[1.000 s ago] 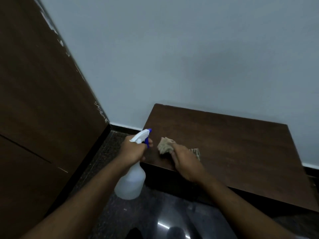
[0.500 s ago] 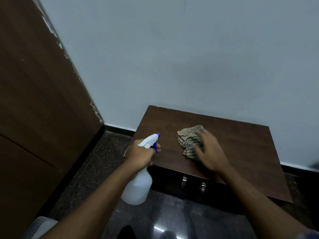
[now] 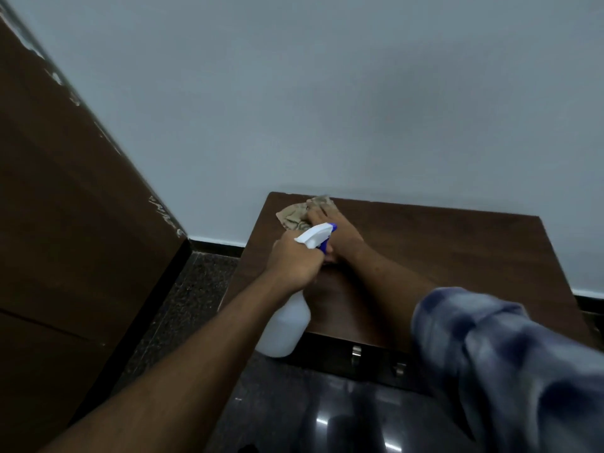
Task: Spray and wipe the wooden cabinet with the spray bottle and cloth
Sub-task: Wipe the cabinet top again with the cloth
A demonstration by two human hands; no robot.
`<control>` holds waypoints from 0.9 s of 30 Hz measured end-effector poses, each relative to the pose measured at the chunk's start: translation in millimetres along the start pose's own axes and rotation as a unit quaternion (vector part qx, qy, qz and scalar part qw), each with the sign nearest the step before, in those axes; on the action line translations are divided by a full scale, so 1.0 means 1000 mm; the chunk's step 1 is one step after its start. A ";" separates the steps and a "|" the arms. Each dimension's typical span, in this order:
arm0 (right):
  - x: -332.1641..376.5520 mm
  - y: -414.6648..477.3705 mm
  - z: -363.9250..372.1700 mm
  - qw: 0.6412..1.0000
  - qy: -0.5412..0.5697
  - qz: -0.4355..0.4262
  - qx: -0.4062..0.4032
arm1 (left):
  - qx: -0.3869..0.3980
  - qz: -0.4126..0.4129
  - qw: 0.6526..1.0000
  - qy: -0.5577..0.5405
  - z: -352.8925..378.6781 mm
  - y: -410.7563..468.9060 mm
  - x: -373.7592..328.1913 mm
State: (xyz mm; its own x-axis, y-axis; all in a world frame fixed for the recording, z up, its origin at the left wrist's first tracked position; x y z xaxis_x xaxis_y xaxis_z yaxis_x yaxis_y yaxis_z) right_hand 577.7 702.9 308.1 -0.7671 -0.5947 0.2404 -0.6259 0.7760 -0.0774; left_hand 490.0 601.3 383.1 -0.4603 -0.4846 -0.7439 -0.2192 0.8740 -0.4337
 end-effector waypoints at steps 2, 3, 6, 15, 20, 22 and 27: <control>-0.028 -0.024 -0.003 0.997 0.068 0.024 -0.038 | 0.019 0.004 1.000 -0.002 0.021 0.004 -0.012; -0.043 -0.038 -0.007 0.997 0.047 0.026 -0.050 | 0.026 0.006 1.000 0.002 0.031 0.003 -0.019; -0.098 -0.088 -0.014 0.997 -0.025 0.056 -0.056 | 0.063 0.022 0.998 0.022 0.064 -0.007 -0.042; -0.207 -0.282 -0.016 0.943 -0.063 0.322 -0.064 | 0.110 0.007 0.993 -0.033 0.123 -0.051 -0.067; -0.148 -0.352 0.011 0.889 -0.038 0.433 -0.144 | 0.119 -0.016 0.992 -0.031 0.109 -0.081 -0.020; -0.125 -0.352 0.024 0.875 -0.023 0.462 -0.141 | 0.119 -0.032 0.992 -0.038 0.100 -0.089 0.011; -0.076 -0.288 0.038 0.885 0.013 0.449 -0.124 | 0.111 -0.086 0.985 -0.096 0.062 -0.099 0.082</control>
State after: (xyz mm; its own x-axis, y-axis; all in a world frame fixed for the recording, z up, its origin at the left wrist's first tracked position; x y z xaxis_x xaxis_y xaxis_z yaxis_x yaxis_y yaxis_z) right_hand 811.3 516.5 275.3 -0.9339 0.2879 0.2118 0.2872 0.9572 -0.0349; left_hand 527.8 472.4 333.7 -0.2560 -0.6416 -0.7231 -0.0766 0.7591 -0.6464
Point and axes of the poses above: each hand's wrist, its own y-axis towards the middle knuckle, its own z-axis out of the palm, x = y × z, the point moved 8 cm from there along y, towards the middle knuckle, and after that the axes turned 12 degrees about -z, right-handed, at the moved point
